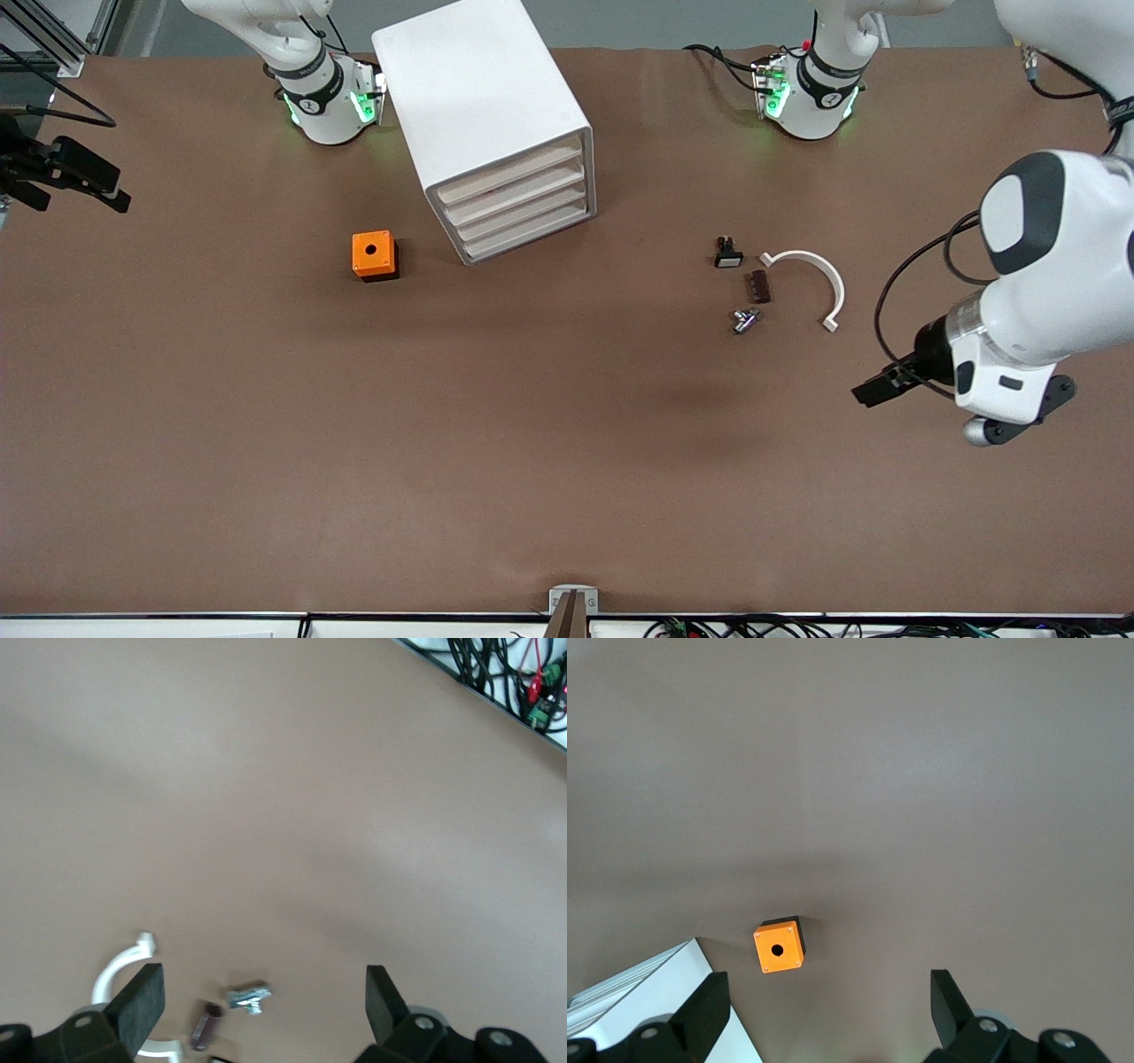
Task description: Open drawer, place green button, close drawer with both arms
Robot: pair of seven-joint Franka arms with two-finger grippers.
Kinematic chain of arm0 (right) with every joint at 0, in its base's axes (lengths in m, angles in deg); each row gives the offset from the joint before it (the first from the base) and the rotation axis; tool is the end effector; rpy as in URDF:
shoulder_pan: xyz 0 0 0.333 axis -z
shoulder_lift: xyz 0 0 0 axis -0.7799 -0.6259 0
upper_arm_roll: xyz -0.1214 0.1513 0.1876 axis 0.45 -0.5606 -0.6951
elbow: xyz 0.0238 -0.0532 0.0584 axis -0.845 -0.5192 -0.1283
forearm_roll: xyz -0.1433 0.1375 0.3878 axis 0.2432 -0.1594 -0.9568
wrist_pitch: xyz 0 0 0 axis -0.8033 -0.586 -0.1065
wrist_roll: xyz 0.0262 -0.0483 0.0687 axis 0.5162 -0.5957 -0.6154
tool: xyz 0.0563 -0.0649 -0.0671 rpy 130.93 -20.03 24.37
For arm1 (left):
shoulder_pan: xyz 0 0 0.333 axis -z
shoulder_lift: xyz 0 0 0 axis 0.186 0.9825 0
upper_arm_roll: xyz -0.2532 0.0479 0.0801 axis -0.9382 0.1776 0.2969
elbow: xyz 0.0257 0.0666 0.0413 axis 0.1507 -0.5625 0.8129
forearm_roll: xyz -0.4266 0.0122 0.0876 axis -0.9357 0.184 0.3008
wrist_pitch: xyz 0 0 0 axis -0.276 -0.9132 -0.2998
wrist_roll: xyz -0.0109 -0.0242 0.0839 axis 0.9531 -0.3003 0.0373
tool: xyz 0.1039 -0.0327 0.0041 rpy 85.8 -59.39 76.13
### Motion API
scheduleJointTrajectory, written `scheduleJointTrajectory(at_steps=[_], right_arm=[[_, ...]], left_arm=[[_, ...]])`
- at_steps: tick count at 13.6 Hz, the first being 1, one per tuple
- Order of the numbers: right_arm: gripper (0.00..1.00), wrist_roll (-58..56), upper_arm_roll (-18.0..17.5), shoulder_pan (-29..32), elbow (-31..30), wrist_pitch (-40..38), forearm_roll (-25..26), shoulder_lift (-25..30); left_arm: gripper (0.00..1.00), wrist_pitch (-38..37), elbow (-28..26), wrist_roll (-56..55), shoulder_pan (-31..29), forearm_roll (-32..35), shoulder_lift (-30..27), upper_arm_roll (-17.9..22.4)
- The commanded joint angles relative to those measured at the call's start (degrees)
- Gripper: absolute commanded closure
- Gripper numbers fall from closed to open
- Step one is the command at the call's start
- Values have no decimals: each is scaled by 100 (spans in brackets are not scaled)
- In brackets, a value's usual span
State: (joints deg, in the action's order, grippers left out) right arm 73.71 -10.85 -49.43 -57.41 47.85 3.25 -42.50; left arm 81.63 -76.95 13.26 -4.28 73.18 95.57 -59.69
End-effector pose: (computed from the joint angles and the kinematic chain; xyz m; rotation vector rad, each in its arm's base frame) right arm 0.5706 -0.0092 0.6232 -3.1162 0.0761 0.0102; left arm 0.7012 -0.0990 0.4492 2.9731 0.7354 0.0107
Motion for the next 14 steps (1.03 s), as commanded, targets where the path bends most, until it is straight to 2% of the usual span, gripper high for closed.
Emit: scheduleJointTrajectory(at_steps=[1, 6, 9, 11, 14], right_arm=[[0, -83, -56, 64, 64, -42, 126, -12], [0, -83, -56, 91, 64, -42, 134, -12], [0, -83, -56, 91, 73, -42, 134, -12], [0, -83, -56, 91, 73, -42, 134, -12], [0, -83, -56, 82, 73, -33, 134, -12]], left_arm=[[0, -345, -153, 396, -309, 186, -367, -43], [0, -978, -170, 1643, -828, 186, -920, -43], [0, -1111, -179, 2198, -1092, 213, -1149, -25], [0, -1356, -188, 2593, -1145, 606, -1290, -51], [0, -1550, -196, 2683, -1145, 626, -1387, -69]])
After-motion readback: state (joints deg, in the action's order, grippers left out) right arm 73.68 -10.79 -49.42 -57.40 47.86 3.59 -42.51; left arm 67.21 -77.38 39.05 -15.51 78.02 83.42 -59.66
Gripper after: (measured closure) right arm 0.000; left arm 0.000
